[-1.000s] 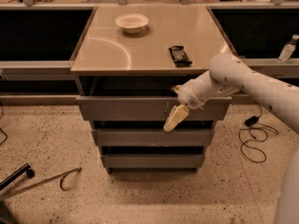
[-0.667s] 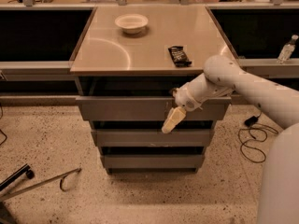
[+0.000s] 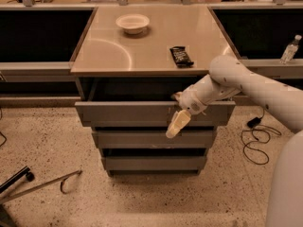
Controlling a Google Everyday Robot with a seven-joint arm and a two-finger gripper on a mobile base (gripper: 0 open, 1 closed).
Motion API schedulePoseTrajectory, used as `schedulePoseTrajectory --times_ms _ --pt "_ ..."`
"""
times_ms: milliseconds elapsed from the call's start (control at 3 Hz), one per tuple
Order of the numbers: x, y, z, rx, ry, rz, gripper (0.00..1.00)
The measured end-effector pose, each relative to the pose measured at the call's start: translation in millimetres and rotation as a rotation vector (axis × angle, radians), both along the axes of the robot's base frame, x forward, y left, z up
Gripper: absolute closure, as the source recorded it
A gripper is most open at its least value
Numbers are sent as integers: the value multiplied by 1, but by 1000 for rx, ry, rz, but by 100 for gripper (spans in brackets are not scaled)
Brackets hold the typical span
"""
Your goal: Open top drawer
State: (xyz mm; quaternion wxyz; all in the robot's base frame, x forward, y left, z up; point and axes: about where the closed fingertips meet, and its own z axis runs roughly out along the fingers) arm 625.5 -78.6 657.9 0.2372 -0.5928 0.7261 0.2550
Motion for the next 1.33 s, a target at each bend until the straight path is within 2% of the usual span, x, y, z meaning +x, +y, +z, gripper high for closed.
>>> schedulePoseTrajectory --times_ms 333,667,1000,1333 --pt "-34 5 9 42 66 34 0" --pt "-34 5 9 42 67 34 0" --pt "-54 7 1 56 100 39 0" --pt "-55 7 4 57 102 39 0"
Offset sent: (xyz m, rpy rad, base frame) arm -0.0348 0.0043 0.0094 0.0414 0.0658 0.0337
